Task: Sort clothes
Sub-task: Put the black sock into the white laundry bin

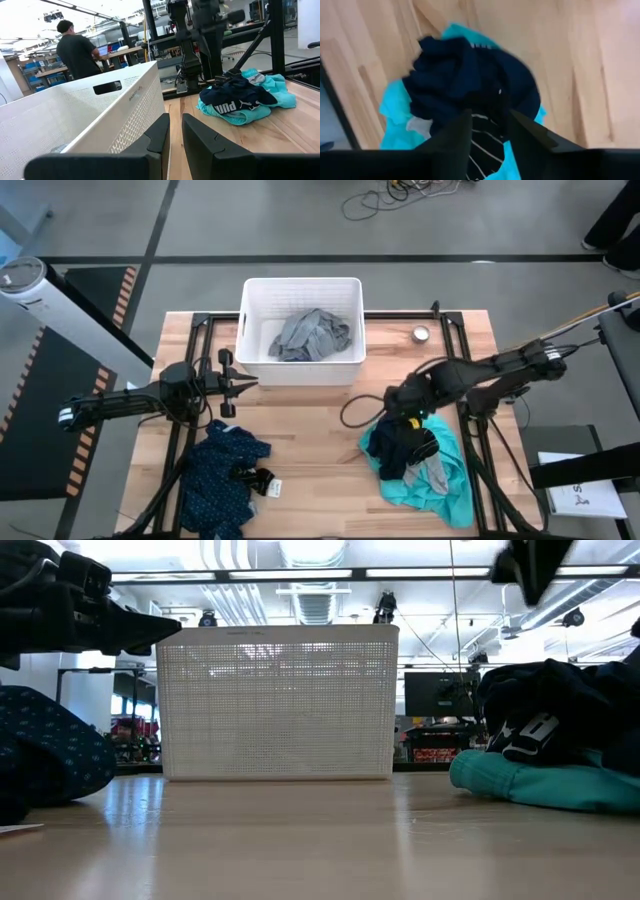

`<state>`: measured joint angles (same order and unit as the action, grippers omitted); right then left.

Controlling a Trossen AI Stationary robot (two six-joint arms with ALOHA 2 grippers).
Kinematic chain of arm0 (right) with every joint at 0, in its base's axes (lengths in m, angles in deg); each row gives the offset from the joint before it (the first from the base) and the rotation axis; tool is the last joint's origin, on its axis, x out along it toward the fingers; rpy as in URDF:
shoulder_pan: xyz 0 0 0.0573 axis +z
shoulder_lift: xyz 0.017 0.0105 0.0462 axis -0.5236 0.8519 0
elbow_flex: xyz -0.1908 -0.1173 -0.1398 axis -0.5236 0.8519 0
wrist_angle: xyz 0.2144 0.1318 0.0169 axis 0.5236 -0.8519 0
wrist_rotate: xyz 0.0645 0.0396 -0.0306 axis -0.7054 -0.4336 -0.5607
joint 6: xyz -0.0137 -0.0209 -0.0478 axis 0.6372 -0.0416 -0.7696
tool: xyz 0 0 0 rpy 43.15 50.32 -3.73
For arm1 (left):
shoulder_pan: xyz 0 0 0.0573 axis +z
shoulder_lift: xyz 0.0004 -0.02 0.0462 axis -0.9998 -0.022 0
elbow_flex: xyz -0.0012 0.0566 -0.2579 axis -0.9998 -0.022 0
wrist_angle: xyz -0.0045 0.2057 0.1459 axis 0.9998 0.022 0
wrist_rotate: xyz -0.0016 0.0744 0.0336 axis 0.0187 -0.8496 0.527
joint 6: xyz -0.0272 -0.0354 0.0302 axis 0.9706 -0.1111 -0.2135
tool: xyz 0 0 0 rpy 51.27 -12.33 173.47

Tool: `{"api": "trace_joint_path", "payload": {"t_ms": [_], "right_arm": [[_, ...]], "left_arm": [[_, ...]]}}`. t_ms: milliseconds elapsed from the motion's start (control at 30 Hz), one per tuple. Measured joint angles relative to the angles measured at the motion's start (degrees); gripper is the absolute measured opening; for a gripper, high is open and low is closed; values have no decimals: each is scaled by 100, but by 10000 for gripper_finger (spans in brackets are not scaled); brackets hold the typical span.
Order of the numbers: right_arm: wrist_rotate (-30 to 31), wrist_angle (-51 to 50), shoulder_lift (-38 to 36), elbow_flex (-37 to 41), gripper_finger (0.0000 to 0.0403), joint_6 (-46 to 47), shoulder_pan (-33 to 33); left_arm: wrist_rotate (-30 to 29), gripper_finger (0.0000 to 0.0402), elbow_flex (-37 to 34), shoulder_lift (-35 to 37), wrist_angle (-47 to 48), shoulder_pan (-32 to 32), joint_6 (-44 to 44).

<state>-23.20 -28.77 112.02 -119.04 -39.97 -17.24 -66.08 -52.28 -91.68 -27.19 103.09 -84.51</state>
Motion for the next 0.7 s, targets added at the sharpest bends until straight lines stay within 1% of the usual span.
{"api": "trace_joint_path", "payload": {"t_ms": [167,333,400,500,700], "right_arm": [[-53,194,53,666,164,449,168],[-558,916,118,1107,191,516,193],[-610,1129,118,1257,195,515,193],[-616,1165,118,1466,196,517,191],[-601,1288,118,1837,182,474,191]], "left_arm": [[0,38,0,-7,-17,2,16],[0,38,0,-11,-31,0,16],[0,38,0,-14,-31,2,16],[0,38,0,-26,-33,0,16],[0,38,0,-35,-32,1,16]]}}
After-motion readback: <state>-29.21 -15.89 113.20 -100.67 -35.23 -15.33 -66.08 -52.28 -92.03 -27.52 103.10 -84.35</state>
